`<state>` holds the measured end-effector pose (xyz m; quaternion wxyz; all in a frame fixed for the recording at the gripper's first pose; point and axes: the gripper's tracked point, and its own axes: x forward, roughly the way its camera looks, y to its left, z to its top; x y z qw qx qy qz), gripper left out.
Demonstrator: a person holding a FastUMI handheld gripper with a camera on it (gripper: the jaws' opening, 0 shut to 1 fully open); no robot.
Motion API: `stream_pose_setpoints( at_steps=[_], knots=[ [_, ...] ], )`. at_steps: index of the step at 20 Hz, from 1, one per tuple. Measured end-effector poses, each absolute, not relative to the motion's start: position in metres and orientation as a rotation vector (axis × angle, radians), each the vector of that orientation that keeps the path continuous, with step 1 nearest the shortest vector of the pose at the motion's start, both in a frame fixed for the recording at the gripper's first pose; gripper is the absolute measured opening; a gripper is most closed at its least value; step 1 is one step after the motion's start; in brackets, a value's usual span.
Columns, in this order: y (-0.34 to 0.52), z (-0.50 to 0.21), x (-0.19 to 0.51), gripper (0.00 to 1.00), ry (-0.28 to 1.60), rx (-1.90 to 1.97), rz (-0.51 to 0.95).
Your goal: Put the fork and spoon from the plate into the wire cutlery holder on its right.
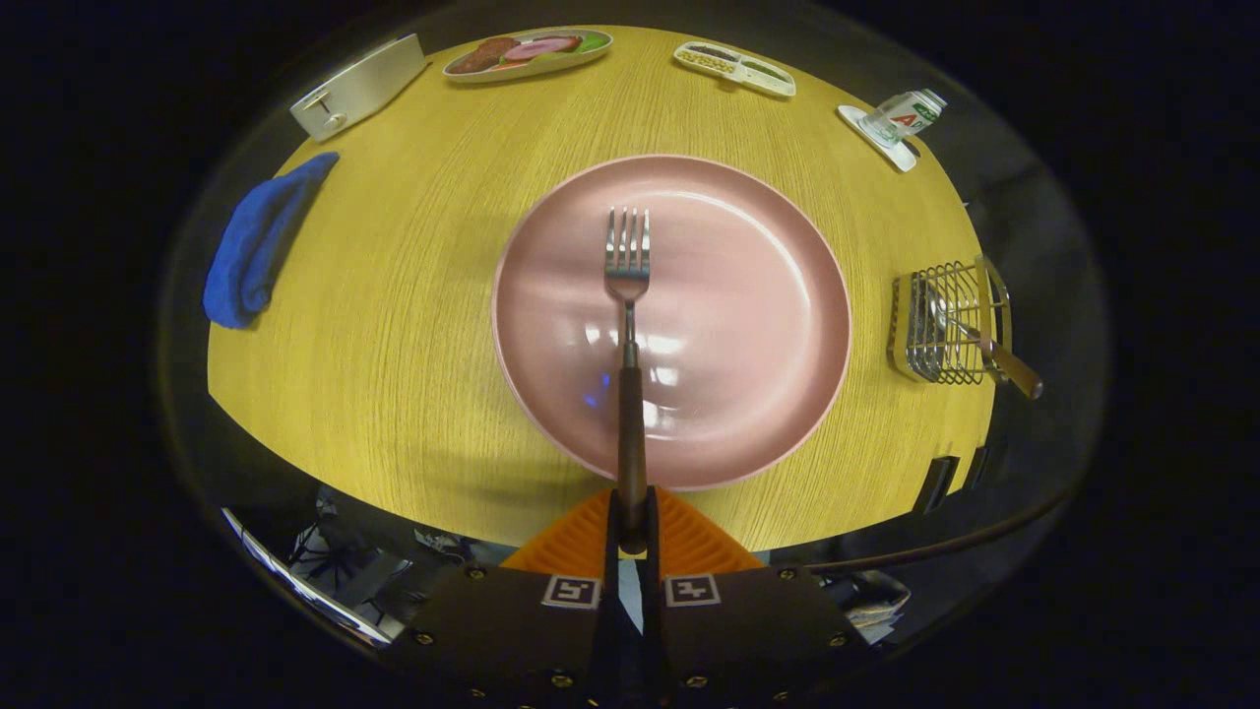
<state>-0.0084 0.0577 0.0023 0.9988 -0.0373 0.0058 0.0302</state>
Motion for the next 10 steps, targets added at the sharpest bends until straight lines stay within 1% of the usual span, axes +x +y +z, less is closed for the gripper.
stream_pose_setpoints(
  at_steps=[10],
  knots=[
    [0.043, 0.045, -0.065, 0.1, -0.11, -0.09, -0.004]
  ],
)
